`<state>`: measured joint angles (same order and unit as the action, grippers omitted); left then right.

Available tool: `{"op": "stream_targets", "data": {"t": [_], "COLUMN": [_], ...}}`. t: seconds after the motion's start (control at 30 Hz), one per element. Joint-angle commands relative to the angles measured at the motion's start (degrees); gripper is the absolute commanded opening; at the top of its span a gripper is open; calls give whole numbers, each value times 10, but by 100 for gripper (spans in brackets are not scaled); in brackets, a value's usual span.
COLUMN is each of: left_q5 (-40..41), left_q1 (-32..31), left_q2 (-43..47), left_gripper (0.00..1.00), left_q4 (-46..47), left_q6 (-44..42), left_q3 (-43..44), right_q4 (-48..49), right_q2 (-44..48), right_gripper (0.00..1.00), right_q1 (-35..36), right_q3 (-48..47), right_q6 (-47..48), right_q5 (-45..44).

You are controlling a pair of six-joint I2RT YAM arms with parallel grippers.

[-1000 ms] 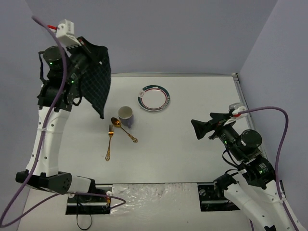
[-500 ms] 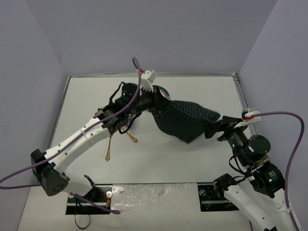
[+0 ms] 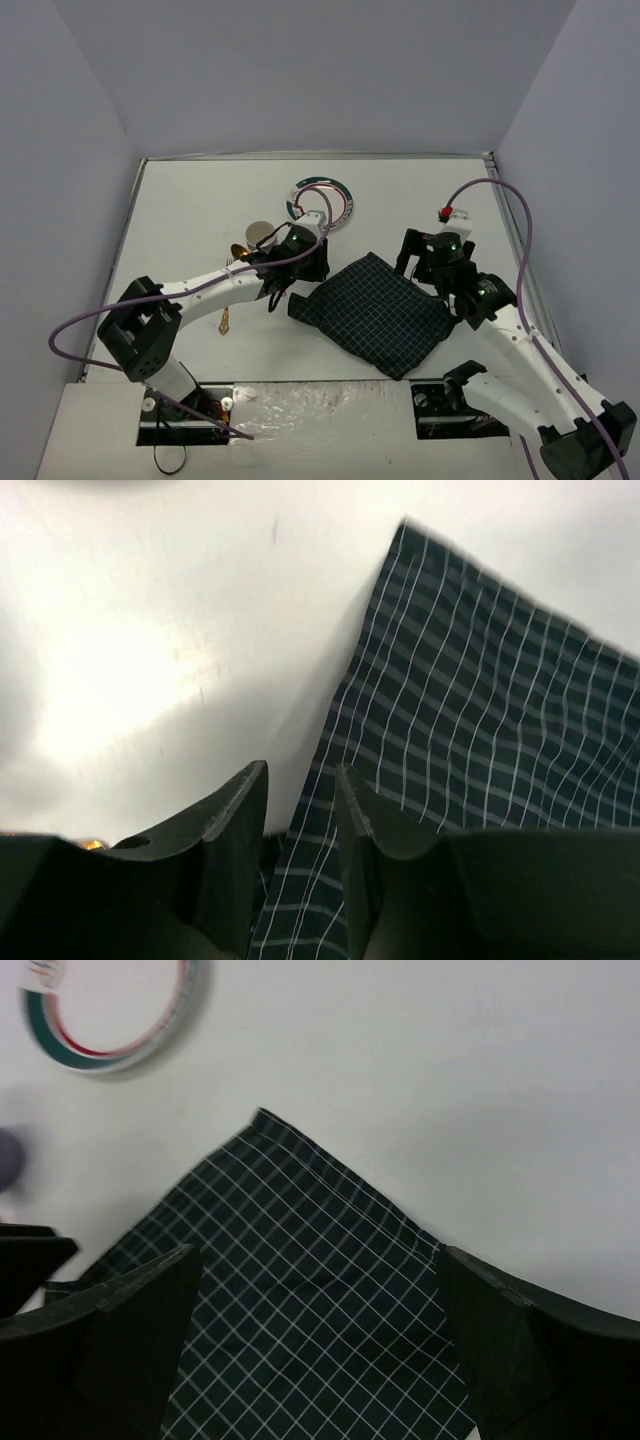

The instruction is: Set the dinner table for one person

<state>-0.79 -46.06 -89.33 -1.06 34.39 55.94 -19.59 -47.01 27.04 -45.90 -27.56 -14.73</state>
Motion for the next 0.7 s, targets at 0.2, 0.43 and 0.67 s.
{"op": "stream_targets", "data": {"t": [0.2, 0.43, 0.67], "left_q5": [39, 25, 63], "left_q1": [-1, -3, -2], "left_q2": [40, 134, 217], "left_gripper": [73, 77, 78], "left_q4": [-15, -50, -100], "left_q6": [-68, -54, -56], "left_q3": [140, 61, -17], "right_q4": [81, 174, 232], "right_q2": [-166, -266, -326], "right_gripper": [100, 95, 96], "right_q1": [-134, -136, -116], "right_q3": [85, 84, 52], "right_q6": [-51, 6, 46], "right_q5": [83, 176, 188]}}
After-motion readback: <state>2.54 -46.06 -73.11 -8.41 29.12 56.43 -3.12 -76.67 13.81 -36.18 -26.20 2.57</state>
